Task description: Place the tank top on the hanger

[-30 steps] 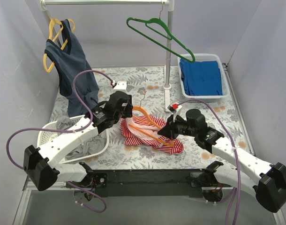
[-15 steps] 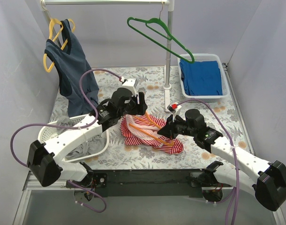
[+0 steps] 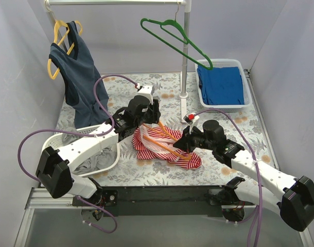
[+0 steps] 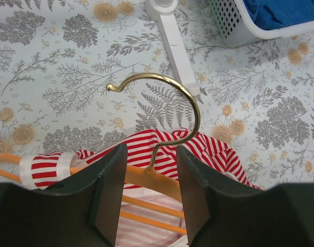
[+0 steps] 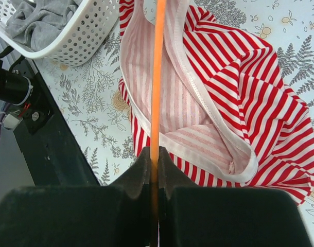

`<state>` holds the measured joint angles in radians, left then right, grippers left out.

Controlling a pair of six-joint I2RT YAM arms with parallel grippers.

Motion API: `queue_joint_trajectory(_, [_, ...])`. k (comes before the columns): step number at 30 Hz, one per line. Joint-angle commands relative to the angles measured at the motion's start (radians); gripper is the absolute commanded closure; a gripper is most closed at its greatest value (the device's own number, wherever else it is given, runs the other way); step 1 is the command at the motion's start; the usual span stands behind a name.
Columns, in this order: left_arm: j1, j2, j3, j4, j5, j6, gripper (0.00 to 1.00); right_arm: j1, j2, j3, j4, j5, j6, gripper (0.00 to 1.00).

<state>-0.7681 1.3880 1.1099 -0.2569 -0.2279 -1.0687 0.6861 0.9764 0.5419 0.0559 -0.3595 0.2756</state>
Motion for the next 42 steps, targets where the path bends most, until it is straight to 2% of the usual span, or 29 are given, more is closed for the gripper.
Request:
queue_joint_trajectory(1, [0.000,0.002,0.025,0.022,-0.059,0.042,0.56,0.006,-0.004,0.010,0.074,-0.006,-0.023,0.99])
queue_joint_trajectory(9, [0.000,0.026,0.005,0.048,-0.015,0.058,0.56,0.006,0.008,0.018,0.075,-0.003,-0.027,0.99])
queue_joint_trajectory(12, [0.000,0.022,-0.008,0.065,-0.007,0.055,0.60,0.006,0.004,0.018,0.073,-0.002,-0.029,0.99])
queue_joint_trajectory(13, [0.001,0.020,-0.012,0.070,-0.007,0.056,0.63,0.006,0.004,0.016,0.073,-0.001,-0.029,0.99])
queue_joint_trajectory(14, [0.001,0.019,-0.016,0.074,-0.008,0.055,0.78,0.006,0.002,0.016,0.073,0.001,-0.026,0.99])
queue_joint_trajectory(17, [0.000,0.011,-0.021,0.076,-0.013,0.056,1.00,0.006,-0.002,0.018,0.064,0.013,-0.021,0.99])
queue_joint_trajectory(19, [0.001,-0.001,-0.027,0.076,-0.016,0.059,1.00,0.006,-0.002,0.024,0.049,0.031,-0.019,0.96])
queue_joint_trajectory(21, [0.000,-0.012,-0.039,0.076,-0.027,0.062,1.00,0.006,-0.008,0.038,0.010,0.056,-0.010,0.84])
queue_joint_trajectory(22, [0.001,-0.023,-0.042,0.074,-0.030,0.064,1.00,0.006,-0.011,0.044,-0.008,0.071,-0.009,0.74])
queue_joint_trajectory(24, [0.000,-0.032,-0.051,0.071,-0.045,0.064,1.00,0.006,-0.033,0.056,-0.054,0.120,0.005,0.68])
queue_joint_trajectory(25, [0.000,-0.035,-0.054,0.071,-0.050,0.064,1.00,0.006,-0.041,0.072,-0.086,0.141,0.016,0.61])
queue_joint_trajectory(28, [0.001,-0.044,-0.061,0.068,-0.059,0.065,1.00,0.007,-0.077,0.107,-0.178,0.249,0.065,0.52])
queue_joint_trajectory(31, [0.000,-0.052,-0.068,0.068,-0.067,0.067,1.00,0.006,-0.110,0.131,-0.266,0.413,0.123,0.50])
queue_joint_trajectory(34, [0.000,-0.060,-0.074,0.068,-0.068,0.067,1.00,0.006,-0.097,0.145,-0.332,0.505,0.151,0.52])
queue_joint_trajectory(42, [0.000,-0.073,-0.085,0.068,-0.068,0.072,1.00,-0.002,-0.022,0.159,-0.352,0.542,0.192,0.55])
